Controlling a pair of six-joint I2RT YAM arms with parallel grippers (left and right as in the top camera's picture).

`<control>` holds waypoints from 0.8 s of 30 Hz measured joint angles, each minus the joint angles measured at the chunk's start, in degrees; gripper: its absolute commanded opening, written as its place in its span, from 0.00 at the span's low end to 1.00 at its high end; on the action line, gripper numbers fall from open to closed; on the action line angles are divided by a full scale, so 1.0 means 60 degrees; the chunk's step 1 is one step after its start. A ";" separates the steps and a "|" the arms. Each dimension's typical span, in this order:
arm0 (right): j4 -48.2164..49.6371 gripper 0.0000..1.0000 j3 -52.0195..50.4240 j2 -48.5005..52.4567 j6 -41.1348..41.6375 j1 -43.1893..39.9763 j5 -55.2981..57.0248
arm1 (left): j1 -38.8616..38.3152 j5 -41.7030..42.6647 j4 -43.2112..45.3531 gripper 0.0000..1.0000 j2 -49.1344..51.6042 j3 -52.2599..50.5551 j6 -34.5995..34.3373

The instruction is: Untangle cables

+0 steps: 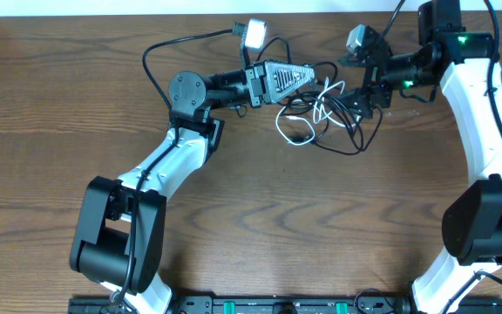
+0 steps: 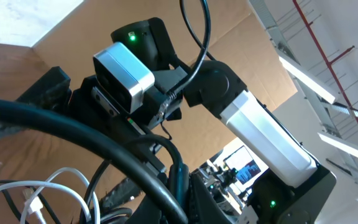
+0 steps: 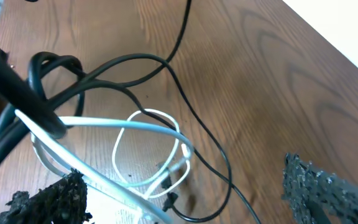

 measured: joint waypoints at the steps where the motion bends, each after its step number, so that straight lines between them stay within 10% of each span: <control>1: 0.0000 0.98 0.0000 0.0000 0.0000 0.0040 0.0000 | 0.0000 -0.0026 0.0004 0.07 0.0000 0.0000 0.0022; 24: 0.0040 0.04 0.0000 0.0000 -0.0087 0.0423 0.0127 | -0.0142 -0.0321 0.0004 0.08 0.0000 0.0000 0.0277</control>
